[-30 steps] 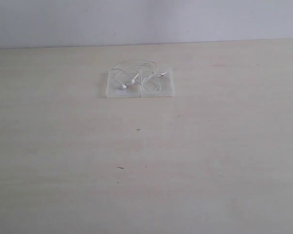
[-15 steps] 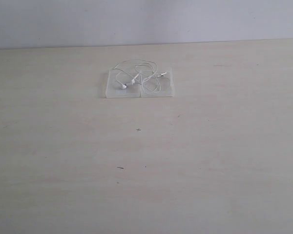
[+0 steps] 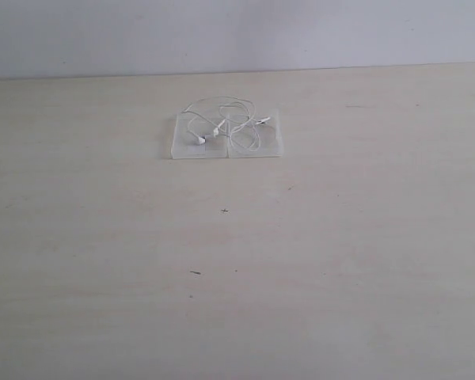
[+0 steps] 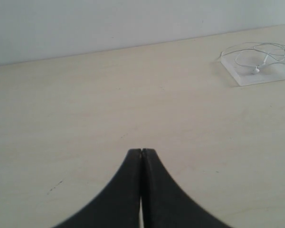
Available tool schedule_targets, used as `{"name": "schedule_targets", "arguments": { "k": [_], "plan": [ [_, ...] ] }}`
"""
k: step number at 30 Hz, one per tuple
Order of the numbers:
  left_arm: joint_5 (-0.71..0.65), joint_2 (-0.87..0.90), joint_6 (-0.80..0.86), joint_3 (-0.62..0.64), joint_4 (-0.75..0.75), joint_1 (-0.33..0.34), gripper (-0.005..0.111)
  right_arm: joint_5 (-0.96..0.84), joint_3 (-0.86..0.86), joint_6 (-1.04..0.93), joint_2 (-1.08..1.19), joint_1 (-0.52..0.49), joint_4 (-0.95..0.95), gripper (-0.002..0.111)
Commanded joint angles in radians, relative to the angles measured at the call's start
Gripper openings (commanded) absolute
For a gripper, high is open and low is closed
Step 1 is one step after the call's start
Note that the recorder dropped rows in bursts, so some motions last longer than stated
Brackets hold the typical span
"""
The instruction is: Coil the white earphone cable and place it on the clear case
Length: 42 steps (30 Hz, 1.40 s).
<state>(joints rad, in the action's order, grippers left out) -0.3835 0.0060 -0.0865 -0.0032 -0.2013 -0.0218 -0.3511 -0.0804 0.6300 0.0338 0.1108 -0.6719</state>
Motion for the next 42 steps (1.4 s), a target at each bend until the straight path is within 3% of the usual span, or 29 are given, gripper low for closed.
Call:
{"name": "schedule_targets", "arguments": {
  "k": [1, 2, 4, 7, 21, 42],
  "plan": [
    [0.003, -0.006, 0.002, 0.003, -0.005, 0.000, 0.000, -0.048, 0.005, -0.293, 0.002, -0.006, 0.237, 0.000],
    [0.003, -0.006, 0.002, 0.003, -0.005, 0.000, 0.000, -0.035, 0.005, -0.565, -0.005, -0.006, 0.451, 0.000],
    [0.003, -0.006, 0.002, 0.003, -0.005, 0.000, 0.000, -0.039, 0.005, -0.849, -0.027, -0.006, 0.720, 0.000],
    [0.003, -0.006, 0.002, 0.003, -0.005, 0.000, 0.000, -0.033, 0.005, -0.895, -0.034, -0.006, 0.849, 0.000],
    [0.003, -0.006, 0.002, 0.003, -0.005, 0.000, 0.000, 0.013, 0.080, -0.702, -0.034, -0.006, 0.798, 0.000],
    [0.003, -0.006, 0.003, 0.003, -0.005, 0.000, 0.000, 0.013, 0.080, -0.702, -0.034, -0.006, 0.801, 0.000]
  ]
}}
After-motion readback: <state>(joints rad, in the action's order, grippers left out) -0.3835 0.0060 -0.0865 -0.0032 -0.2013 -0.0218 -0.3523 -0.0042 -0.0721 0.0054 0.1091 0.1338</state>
